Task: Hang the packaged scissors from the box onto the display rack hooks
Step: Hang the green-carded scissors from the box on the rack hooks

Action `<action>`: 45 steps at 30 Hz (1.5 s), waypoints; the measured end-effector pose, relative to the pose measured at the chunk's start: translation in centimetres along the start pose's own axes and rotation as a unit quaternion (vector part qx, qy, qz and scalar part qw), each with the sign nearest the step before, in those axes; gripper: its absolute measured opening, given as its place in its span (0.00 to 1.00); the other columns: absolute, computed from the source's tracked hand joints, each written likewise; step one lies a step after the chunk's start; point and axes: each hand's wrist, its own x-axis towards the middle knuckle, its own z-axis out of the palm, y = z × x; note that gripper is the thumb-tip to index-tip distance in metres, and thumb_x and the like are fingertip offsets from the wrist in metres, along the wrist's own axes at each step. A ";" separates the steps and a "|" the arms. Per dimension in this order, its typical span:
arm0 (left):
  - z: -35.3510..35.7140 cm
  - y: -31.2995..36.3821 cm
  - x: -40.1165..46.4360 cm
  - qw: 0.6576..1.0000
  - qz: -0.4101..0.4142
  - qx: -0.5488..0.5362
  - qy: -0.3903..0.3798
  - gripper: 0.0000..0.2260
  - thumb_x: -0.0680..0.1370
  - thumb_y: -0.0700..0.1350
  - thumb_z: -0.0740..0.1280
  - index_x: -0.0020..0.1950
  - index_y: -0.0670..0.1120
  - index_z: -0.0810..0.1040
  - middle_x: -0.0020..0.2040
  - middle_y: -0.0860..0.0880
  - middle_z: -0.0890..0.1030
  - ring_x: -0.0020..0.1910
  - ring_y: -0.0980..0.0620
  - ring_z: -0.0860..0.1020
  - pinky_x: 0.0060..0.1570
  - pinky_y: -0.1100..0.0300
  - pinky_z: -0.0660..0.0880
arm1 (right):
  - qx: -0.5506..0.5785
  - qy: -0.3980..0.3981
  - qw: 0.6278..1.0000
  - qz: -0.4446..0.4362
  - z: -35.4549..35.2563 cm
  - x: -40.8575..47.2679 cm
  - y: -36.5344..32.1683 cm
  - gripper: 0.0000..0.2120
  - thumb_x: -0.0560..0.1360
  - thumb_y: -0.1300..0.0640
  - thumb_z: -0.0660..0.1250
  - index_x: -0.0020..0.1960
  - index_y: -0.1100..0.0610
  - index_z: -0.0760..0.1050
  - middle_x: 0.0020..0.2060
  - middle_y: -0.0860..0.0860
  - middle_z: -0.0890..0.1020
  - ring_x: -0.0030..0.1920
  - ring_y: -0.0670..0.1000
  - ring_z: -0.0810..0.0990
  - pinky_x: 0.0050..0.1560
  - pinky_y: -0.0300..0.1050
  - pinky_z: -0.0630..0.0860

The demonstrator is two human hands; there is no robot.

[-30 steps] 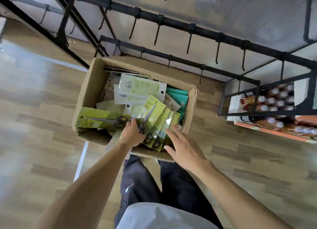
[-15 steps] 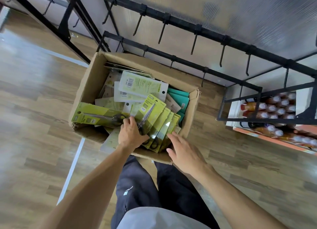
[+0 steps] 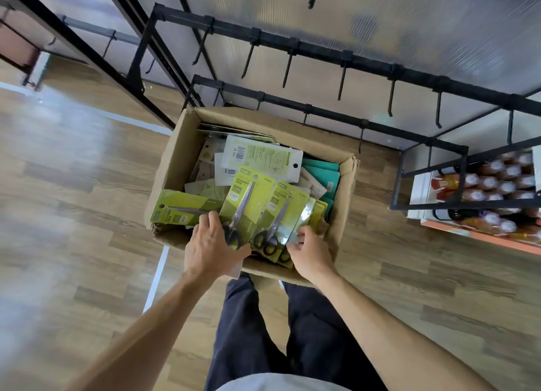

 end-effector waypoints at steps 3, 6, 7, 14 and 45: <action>-0.6 -0.9 -0.2 1.000 0.016 -0.012 0.016 0.35 0.62 0.64 0.76 0.56 0.44 0.67 0.50 0.49 0.70 0.53 0.44 0.74 0.51 0.51 0.75 | 0.077 0.050 0.993 0.072 0.1 1.7 -1.1 0.14 0.78 0.50 0.69 0.61 0.54 0.75 0.54 0.51 0.82 0.47 0.51 0.79 0.46 0.44 0.75; -1.3 -1.4 -0.4 0.999 0.023 -0.018 0.027 0.34 0.61 0.63 0.77 0.54 0.44 0.67 0.49 0.50 0.69 0.50 0.45 0.74 0.47 0.51 0.74 | 0.102 0.070 0.987 0.105 0.5 2.7 -1.5 0.09 0.77 0.50 0.70 0.53 0.54 0.79 0.46 0.49 0.81 0.45 0.52 0.79 0.47 0.46 0.78; -1.5 -1.5 -0.5 0.999 0.023 -0.017 0.026 0.35 0.61 0.63 0.77 0.55 0.44 0.67 0.49 0.50 0.68 0.50 0.45 0.73 0.47 0.52 0.74 | 0.108 0.074 0.986 0.107 0.8 2.8 -1.6 0.08 0.77 0.50 0.70 0.52 0.54 0.80 0.45 0.49 0.81 0.44 0.52 0.79 0.47 0.46 0.78; -2.5 -1.9 -0.8 0.999 0.026 -0.017 0.010 0.36 0.63 0.64 0.77 0.58 0.44 0.66 0.50 0.51 0.67 0.50 0.48 0.71 0.45 0.57 0.71 | 0.152 0.115 0.978 0.087 1.7 3.0 -1.3 0.04 0.78 0.57 0.69 0.48 0.55 0.83 0.45 0.51 0.85 0.48 0.53 0.82 0.53 0.49 0.79; -19.9 0.2 -4.7 0.956 0.206 -0.121 0.169 0.38 0.63 0.60 0.78 0.65 0.44 0.68 0.53 0.49 0.74 0.47 0.48 0.75 0.43 0.52 0.79 | 0.106 0.246 0.914 -0.304 -13.5 -16.4 -12.4 0.05 0.76 0.52 0.73 0.42 0.51 0.81 0.33 0.42 0.82 0.34 0.43 0.80 0.32 0.34 0.71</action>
